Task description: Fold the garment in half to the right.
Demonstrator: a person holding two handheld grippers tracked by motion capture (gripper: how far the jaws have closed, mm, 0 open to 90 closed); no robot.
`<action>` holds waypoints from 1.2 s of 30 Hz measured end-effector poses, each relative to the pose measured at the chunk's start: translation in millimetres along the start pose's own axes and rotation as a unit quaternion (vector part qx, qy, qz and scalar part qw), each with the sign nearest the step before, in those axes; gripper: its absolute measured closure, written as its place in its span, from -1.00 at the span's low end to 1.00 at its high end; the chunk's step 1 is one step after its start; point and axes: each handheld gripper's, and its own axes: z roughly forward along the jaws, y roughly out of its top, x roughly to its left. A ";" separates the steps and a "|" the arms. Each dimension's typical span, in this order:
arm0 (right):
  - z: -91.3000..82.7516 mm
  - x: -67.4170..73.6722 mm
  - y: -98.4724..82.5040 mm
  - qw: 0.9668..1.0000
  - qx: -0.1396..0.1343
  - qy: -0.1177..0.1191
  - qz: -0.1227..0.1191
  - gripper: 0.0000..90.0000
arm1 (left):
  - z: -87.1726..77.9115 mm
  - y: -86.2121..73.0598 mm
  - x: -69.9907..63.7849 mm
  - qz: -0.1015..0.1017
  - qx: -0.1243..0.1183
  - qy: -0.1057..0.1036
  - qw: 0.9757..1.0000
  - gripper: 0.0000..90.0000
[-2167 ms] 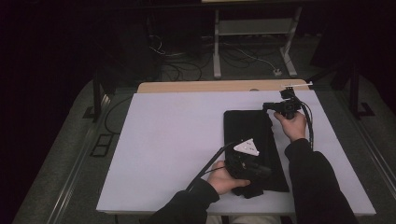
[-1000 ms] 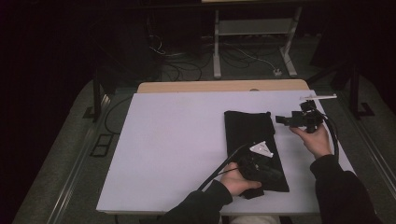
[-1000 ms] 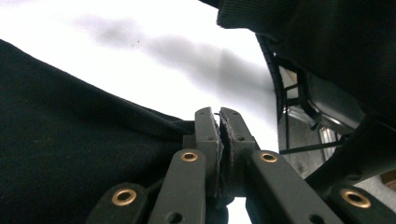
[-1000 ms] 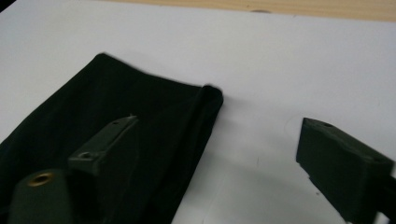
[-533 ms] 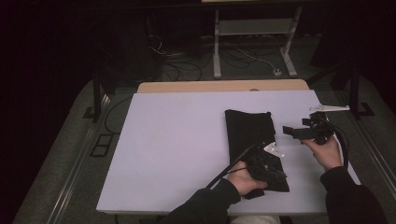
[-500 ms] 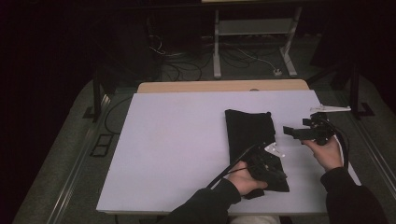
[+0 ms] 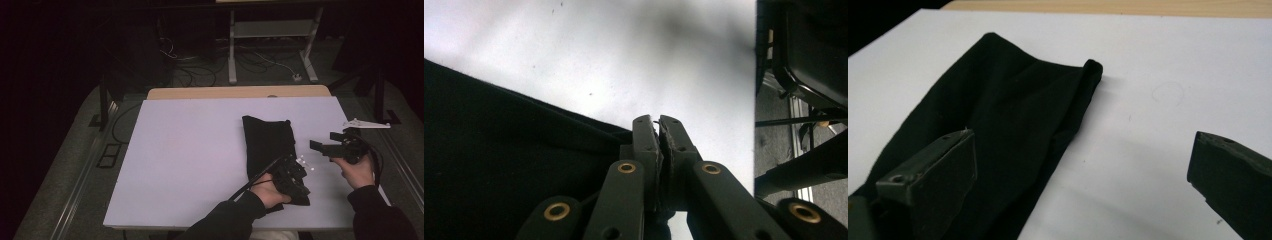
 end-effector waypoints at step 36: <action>-21.3 3.5 -10.2 1.000 -0.017 0.012 -0.005 -1.00 | -55.2 -4.7 5.6 0.014 -0.093 0.007 0.996 -1.00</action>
